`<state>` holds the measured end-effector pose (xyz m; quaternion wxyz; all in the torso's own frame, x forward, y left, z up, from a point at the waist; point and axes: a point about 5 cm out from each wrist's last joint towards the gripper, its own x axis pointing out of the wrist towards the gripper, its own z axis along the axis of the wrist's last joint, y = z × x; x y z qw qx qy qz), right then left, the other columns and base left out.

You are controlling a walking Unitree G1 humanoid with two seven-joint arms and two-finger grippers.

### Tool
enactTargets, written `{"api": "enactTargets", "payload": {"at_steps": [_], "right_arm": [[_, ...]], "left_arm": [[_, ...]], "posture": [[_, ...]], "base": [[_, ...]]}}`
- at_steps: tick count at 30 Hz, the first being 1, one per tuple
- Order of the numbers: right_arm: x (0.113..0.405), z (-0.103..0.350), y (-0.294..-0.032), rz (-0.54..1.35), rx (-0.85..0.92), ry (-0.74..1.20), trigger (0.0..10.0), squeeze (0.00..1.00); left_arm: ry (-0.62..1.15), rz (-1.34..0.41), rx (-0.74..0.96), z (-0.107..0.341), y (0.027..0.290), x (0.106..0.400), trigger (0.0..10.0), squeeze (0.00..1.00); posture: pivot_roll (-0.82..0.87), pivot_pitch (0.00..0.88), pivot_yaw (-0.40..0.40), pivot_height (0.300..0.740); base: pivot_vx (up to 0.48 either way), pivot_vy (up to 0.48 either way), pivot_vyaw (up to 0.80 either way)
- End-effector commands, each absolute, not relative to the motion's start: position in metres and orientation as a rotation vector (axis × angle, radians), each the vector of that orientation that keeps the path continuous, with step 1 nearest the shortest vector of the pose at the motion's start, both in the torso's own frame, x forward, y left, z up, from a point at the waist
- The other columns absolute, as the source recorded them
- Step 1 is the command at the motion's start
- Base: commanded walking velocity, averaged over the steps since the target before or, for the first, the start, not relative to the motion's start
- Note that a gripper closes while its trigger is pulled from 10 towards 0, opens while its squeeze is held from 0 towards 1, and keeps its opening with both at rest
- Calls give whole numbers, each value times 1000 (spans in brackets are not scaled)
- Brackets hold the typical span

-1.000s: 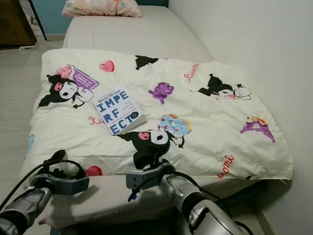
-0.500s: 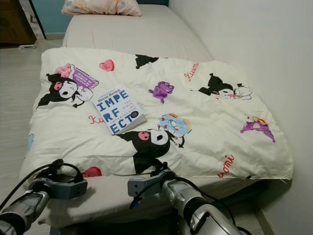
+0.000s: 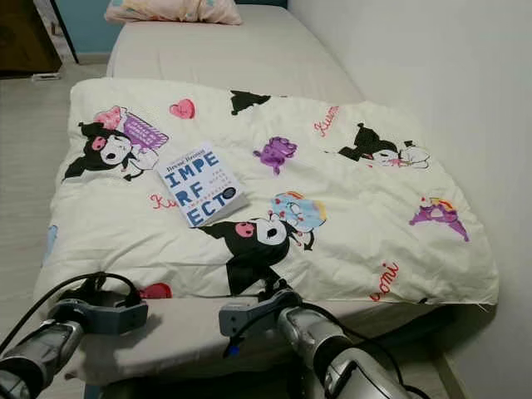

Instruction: Clean up the room

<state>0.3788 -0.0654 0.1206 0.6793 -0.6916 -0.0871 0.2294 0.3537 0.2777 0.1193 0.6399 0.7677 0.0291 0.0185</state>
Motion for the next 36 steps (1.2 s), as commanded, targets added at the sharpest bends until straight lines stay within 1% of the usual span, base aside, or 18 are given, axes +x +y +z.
{"api": "enactTargets", "payload": {"at_steps": [1, 2, 4, 5, 7, 11, 16, 19, 24, 28, 29, 30, 31, 32, 36], "right_arm": [[369, 98, -72, 572, -1592, -121, 10000, 1000], [369, 97, -72, 569, -1628, -132, 10000, 1000], [369, 97, -72, 569, -1628, -132, 10000, 1000], [369, 97, -72, 558, -1668, -149, 10000, 0], [373, 104, -75, 513, -1756, -200, 10000, 0], [381, 117, -79, 446, -1844, -266, 10000, 0], [383, 122, -80, 418, -1875, -292, 10000, 0], [388, 132, -86, 354, -1890, -306, 10000, 0], [393, 142, -91, 302, -1872, -296, 10000, 0], [393, 141, -92, 308, -1852, -278, 10000, 0], [392, 139, -91, 327, -1826, -257, 8118, 0], [391, 135, -90, 348, -1804, -243, 3373, 0], [391, 135, -90, 348, -1804, -243, 3373, 0], [389, 132, -88, 367, -1789, -233, 0, 0], [387, 128, -87, 388, -1769, -221, 0, 0]], "left_arm": [[115, 21, 1754, 110, 281, 349, 10000, 0], [115, 20, 1754, 110, 281, 349, 10000, 0], [115, 20, 1754, 110, 281, 349, 10000, 0], [114, 19, 1757, 110, 280, 349, 10000, 0], [110, 17, 1762, 110, 280, 349, 10000, 0], [102, 19, 1770, 112, 280, 349, 10000, 0], [99, 19, 1772, 112, 281, 350, 10000, 0], [96, 22, 1775, 114, 282, 350, 10000, 0], [96, 26, 1776, 115, 283, 350, 10000, 0], [98, 27, 1774, 115, 283, 350, 10000, 0], [101, 26, 1768, 114, 283, 350, 10000, 0], [105, 24, 1761, 114, 283, 350, 4627, 0], [105, 24, 1761, 114, 283, 350, 4627, 0], [109, 22, 1755, 114, 283, 350, 0, 0], [112, 19, 1747, 113, 282, 350, 0, 0]], "posture": [[-6, 514, -98, 568], [1, 513, -97, 568], [1, 513, -97, 568], [7, 511, -99, 568], [27, 506, -98, 568], [39, 507, -100, 568], [48, 507, -97, 568], [51, 508, -96, 568], [44, 509, -96, 568], [42, 507, -93, 568], [42, 506, -92, 568], [41, 506, -90, 568], [41, 506, -90, 568], [41, 506, -91, 568], [41, 506, -90, 568]], "base": [[0, 0, 0], [0, 0, 0], [0, 0, 0], [0, 0, 0], [0, 0, 0], [0, 0, 0], [0, 0, 0], [0, 0, 0], [0, 0, 0], [0, 0, 0], [0, 0, 0], [0, 0, 0], [0, 0, 0], [0, 0, 0], [0, 0, 0]]}}
